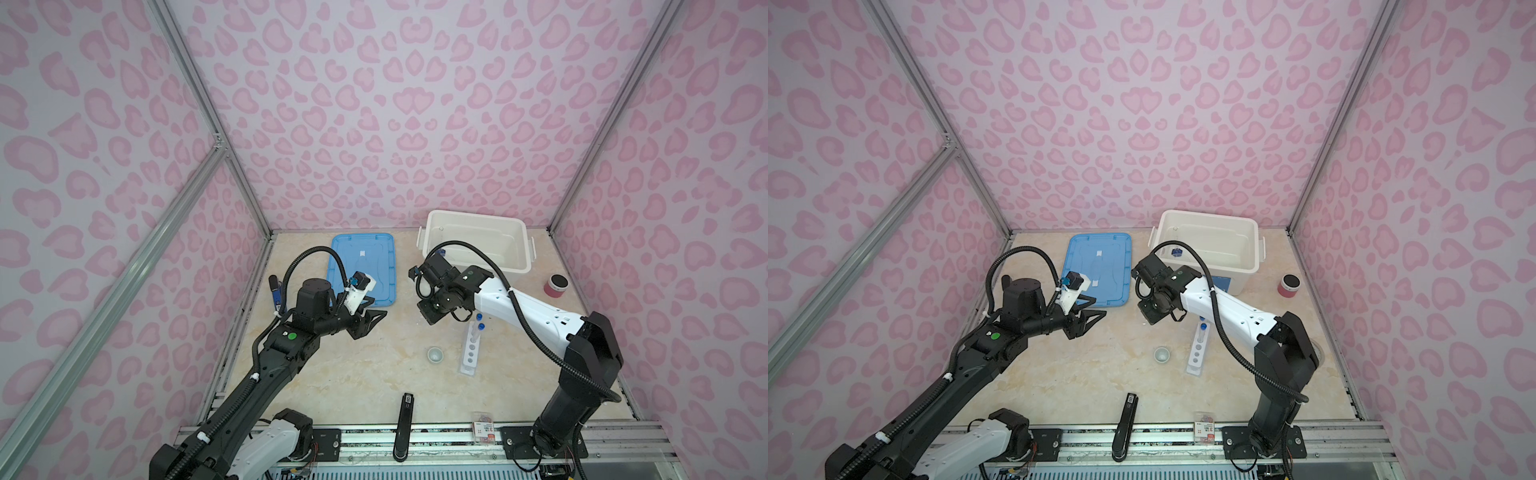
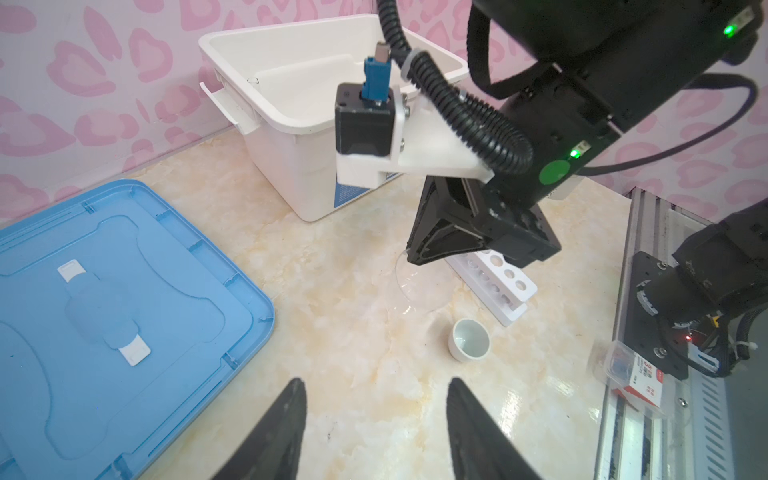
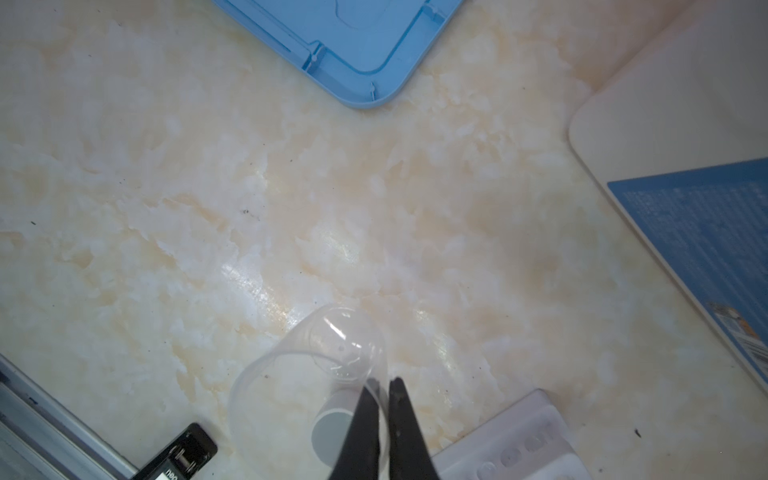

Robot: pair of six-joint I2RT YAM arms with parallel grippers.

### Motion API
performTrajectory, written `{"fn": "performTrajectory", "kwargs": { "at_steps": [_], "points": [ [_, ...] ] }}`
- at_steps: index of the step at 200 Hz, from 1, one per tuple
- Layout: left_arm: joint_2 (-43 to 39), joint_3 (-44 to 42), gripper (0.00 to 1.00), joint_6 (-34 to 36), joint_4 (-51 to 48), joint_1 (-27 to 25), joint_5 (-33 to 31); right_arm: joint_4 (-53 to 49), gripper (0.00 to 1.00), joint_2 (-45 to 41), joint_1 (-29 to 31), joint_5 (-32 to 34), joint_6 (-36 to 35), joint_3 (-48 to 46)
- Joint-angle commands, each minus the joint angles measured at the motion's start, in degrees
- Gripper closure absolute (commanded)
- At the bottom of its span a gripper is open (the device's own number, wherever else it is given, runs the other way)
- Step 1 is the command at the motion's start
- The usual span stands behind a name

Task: Organize the chemistry lab equipment
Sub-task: 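Close the right gripper on the beaker rim and lift it, then carry the beaker with the right gripper over the white bin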

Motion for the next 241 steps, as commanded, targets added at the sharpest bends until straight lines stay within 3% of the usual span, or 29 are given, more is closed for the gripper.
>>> {"fn": "performTrajectory", "kwargs": {
  "at_steps": [1, 67, 141, 241],
  "points": [
    [-0.1, 0.6, 0.44, 0.5, 0.8, 0.1, 1.0, -3.8, 0.92, -1.3, -1.2, 1.4, -1.4, 3.0],
    [-0.7, 0.6, 0.43, 0.5, 0.7, 0.1, 0.9, -10.3, 0.92, -5.4, -4.7, 6.8, -3.3, 10.2],
    [-1.0, 0.7, 0.44, 0.4, 0.7, 0.0, 1.1, -12.2, 0.92, -6.4, -8.2, 7.1, -5.4, 17.6],
    [-2.5, 0.3, 0.44, 0.9, 0.4, 0.0, 0.1, -11.1, 0.92, 2.5, -20.6, 1.9, -6.4, 27.8]
  ]
}}
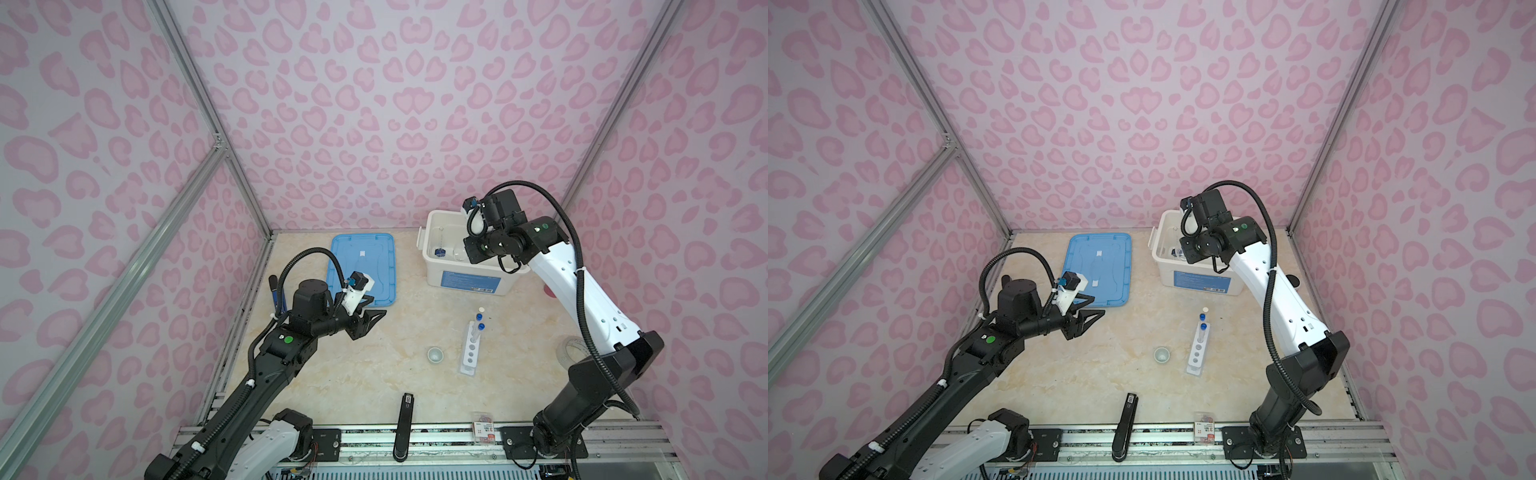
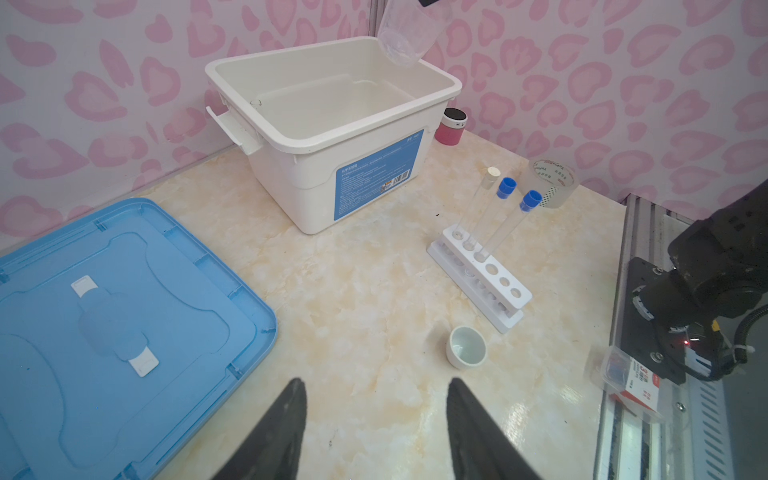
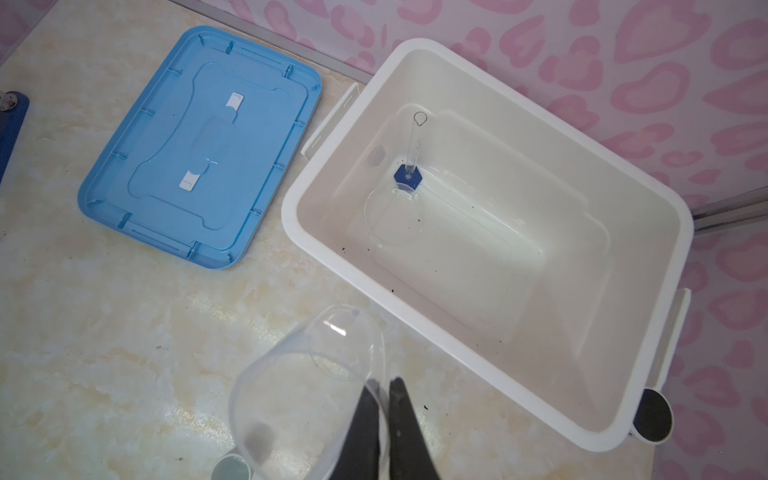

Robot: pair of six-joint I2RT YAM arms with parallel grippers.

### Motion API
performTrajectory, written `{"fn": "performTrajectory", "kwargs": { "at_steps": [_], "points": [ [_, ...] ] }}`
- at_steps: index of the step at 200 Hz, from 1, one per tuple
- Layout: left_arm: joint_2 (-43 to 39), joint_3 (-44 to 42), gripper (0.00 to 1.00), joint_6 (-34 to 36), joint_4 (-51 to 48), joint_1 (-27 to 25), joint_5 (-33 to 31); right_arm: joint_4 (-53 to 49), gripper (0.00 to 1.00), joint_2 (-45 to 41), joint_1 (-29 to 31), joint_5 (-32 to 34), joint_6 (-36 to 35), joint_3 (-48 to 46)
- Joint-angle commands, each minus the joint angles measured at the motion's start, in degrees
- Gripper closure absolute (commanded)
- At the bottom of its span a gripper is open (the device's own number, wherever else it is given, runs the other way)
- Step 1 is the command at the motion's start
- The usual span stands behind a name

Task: Organize the chemistry lab equipment
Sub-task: 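Carry the beaker with the right gripper over the white bin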

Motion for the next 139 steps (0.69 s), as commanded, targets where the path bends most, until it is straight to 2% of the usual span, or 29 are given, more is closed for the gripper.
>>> {"fn": "performTrajectory", "kwargs": {
  "at_steps": [1, 46, 85, 139],
  "points": [
    [-0.3, 0.1, 0.44, 0.9, 0.4, 0.0, 0.0, 0.5, 0.92, 2.9, -2.2, -2.2, -0.9, 1.5],
    [0.0, 0.0, 0.44, 0.8, 0.2, 0.0, -0.4, 1.8, 0.92, 10.6, -7.9, -2.8, -1.2, 6.3],
    [0.5, 0.1, 0.44, 0.9, 0.2, 0.0, -0.7, 2.8, 0.92, 18.0, -10.4, -2.5, -1.3, 11.2],
    [0.7, 0.0, 0.44, 0.8, 0.0, 0.0, -1.4, 2.5, 0.92, 27.6, -13.9, -6.6, -1.2, 17.4]
  ]
}}
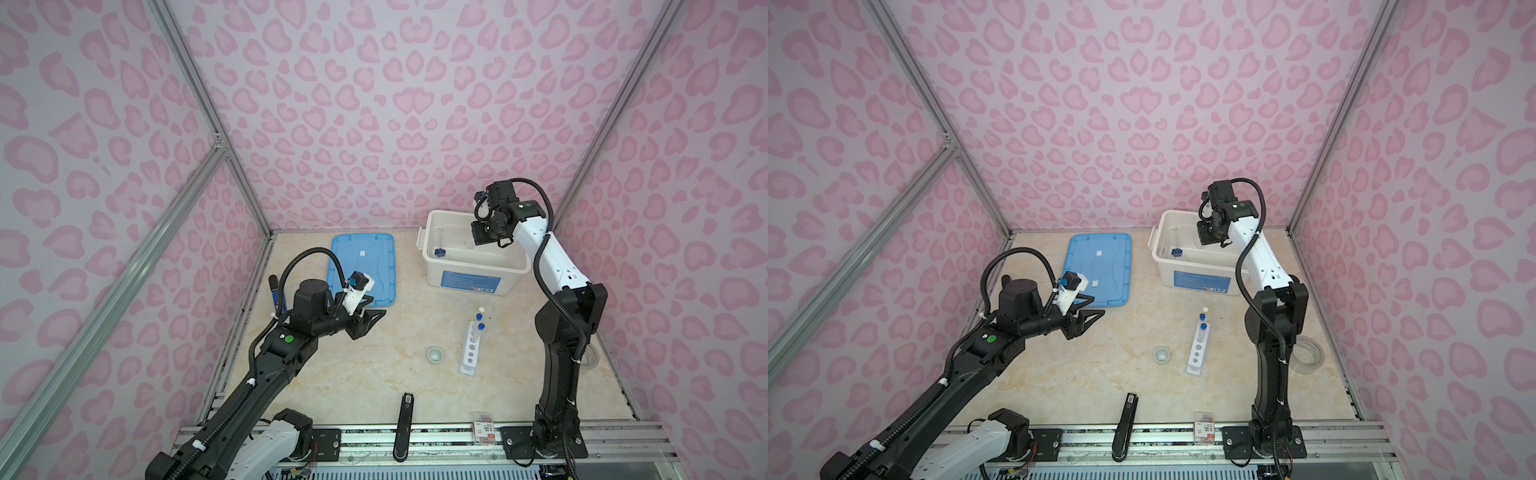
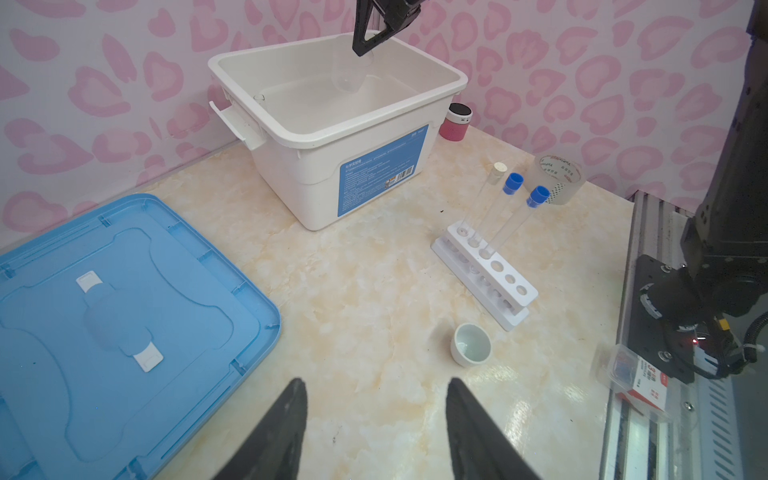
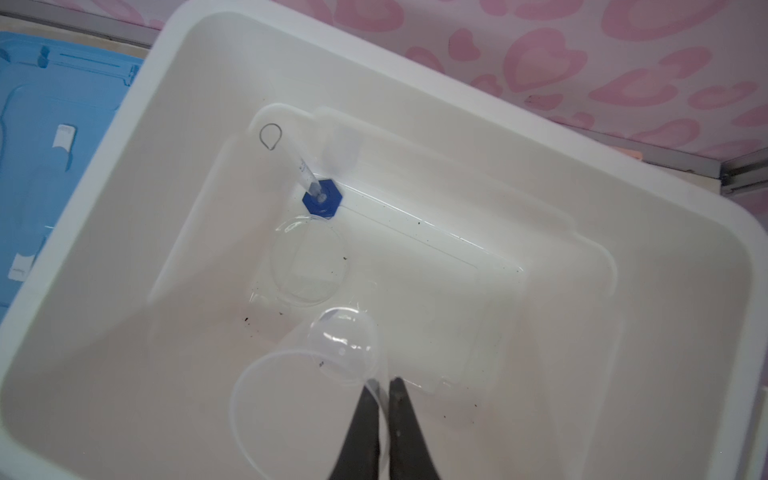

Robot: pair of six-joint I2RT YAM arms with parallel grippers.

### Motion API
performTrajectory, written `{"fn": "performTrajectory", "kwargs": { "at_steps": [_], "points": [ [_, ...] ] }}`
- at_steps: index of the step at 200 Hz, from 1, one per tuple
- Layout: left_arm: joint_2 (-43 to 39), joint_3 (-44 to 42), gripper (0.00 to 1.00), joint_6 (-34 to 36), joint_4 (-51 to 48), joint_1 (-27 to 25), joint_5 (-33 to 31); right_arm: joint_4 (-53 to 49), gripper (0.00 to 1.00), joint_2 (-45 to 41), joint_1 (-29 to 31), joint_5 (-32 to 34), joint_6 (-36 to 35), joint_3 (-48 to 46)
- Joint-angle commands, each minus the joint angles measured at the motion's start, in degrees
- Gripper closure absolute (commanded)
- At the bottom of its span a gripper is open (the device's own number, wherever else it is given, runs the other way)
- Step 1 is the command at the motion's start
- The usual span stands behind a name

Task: Organize the chemistry lab equipment
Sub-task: 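Carry the beaker with the right gripper over the white bin, then lower the beaker into the white bin with the right gripper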

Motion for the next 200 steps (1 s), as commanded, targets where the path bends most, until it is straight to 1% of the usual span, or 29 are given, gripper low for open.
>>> {"fn": "performTrajectory", "kwargs": {
  "at_steps": [1, 52, 65, 111, 200],
  "points": [
    [0.3, 0.0, 0.44, 0.3, 0.3, 0.0, -0.5, 0.0, 0.92, 3.2, -1.1, -3.1, -0.4, 1.7],
    [1.6, 0.2, 0.44, 0.5, 0.1, 0.0, -0.6, 0.8, 0.92, 8.5, -1.6, -4.5, -0.3, 6.1],
    [1.9, 0.3, 0.44, 0.5, 0.1, 0.0, -0.6, 1.0, 0.91, 11.1, -1.5, -5.1, -0.2, 7.3],
    [3.2, 0.4, 0.45, 1.1, -0.4, 0.0, -1.9, 0.4, 0.92, 16.6, -1.4, -4.4, 0.4, 12.0],
    [5.2, 1.4, 0.46, 1.7, -0.6, 0.0, -3.3, 3.4, 0.91, 19.7, -0.9, -4.4, -0.4, 12.2]
  ]
}}
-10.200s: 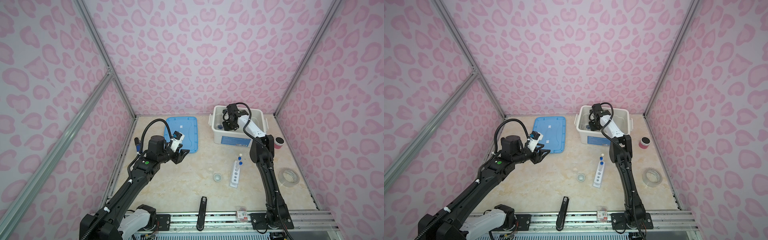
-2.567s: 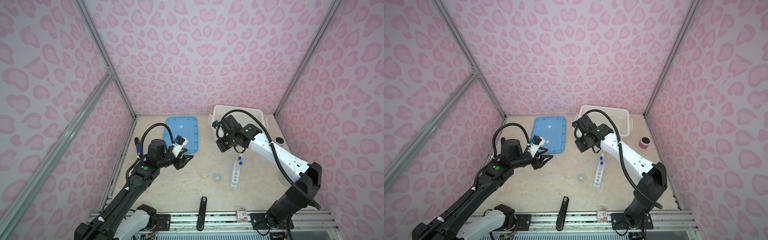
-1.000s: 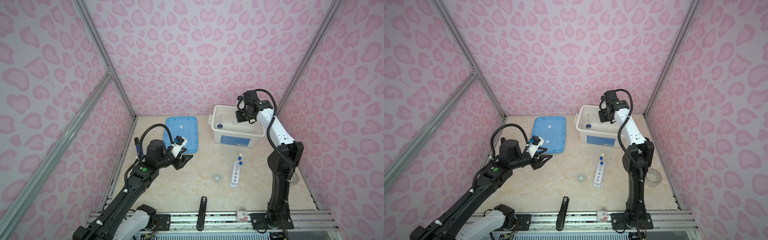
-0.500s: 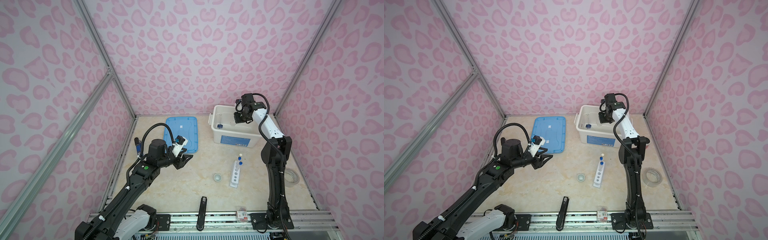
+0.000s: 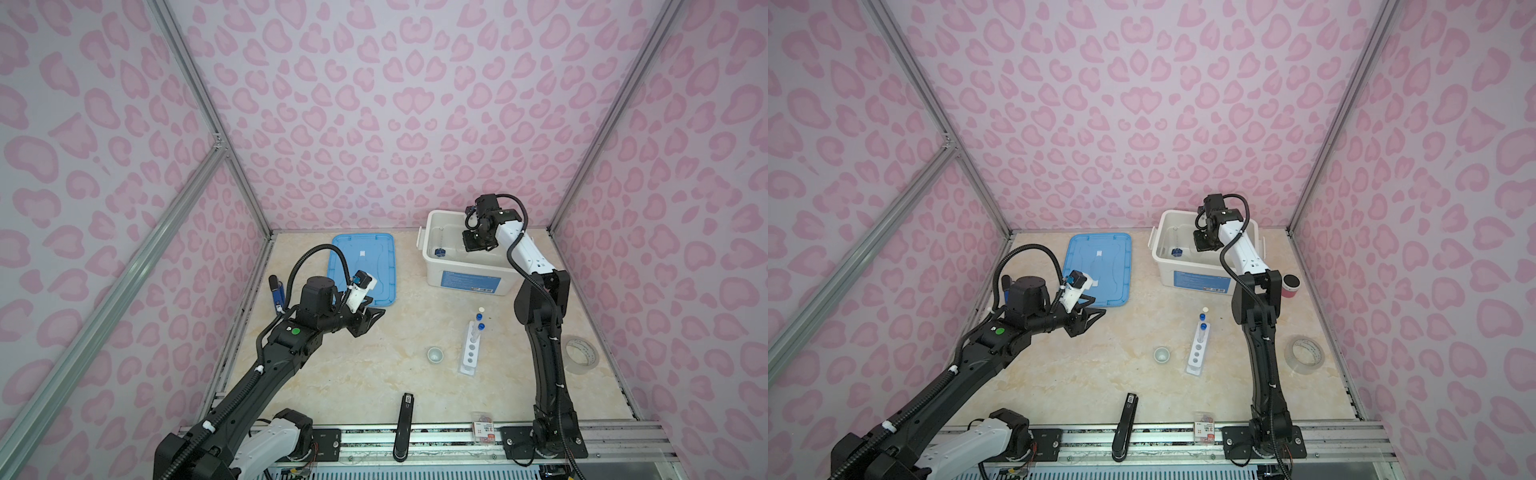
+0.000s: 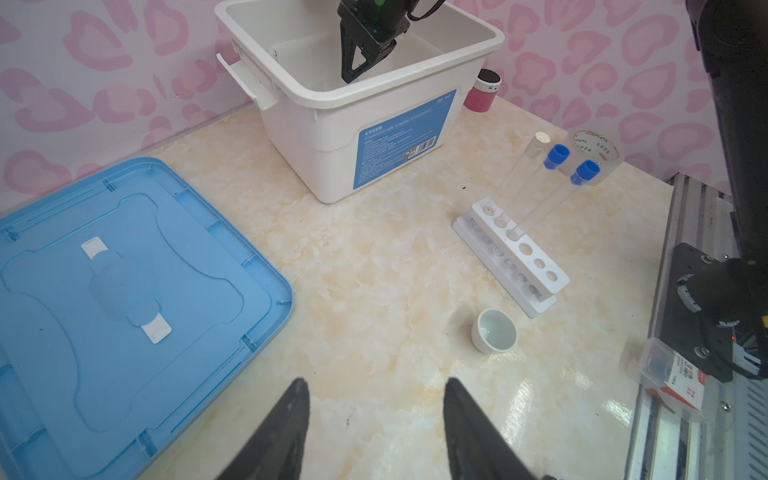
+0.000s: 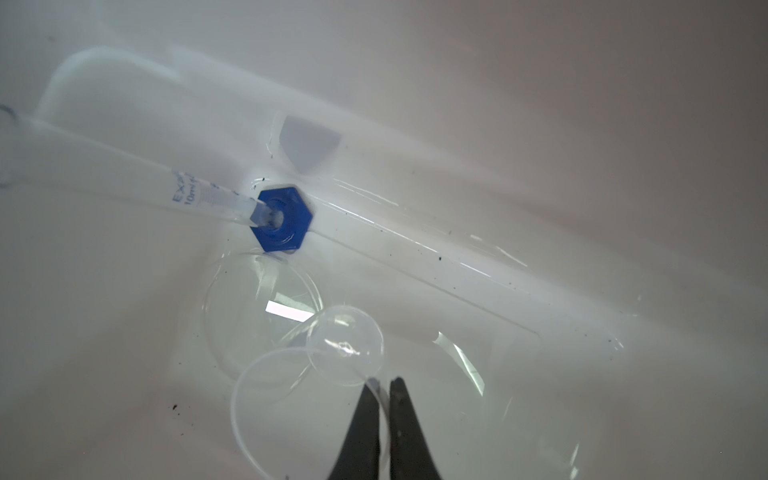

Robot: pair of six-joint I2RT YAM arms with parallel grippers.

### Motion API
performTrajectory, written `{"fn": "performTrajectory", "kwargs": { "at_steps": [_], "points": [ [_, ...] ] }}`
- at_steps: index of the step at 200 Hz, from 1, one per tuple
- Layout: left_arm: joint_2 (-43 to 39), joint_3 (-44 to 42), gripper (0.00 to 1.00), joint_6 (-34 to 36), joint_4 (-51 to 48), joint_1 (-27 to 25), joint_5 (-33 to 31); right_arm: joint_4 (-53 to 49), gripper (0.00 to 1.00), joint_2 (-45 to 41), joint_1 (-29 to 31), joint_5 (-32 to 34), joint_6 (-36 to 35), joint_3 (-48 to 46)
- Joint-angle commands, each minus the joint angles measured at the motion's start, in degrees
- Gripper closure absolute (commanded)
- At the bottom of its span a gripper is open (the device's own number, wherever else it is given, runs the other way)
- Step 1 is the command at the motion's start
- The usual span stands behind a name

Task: Organize the chemistry lab equipment
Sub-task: 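Lower the beaker into the white bin with the right gripper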

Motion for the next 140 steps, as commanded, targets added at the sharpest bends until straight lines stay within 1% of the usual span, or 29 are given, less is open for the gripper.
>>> {"fn": "performTrajectory", "kwargs": {
  "at_steps": [1, 140],
  "points": [
    [0.5, 0.6, 0.46, 0.6, 0.3, 0.1, -0.5, 2.0, 0.91, 0.9, 0.2, -0.1, -0.5, 0.3],
    [2.1, 0.7, 0.46, 1.0, 0.2, 0.1, -0.8, 2.3, 0.92, 3.9, 1.4, 1.3, -3.5, 0.5]
  ]
}}
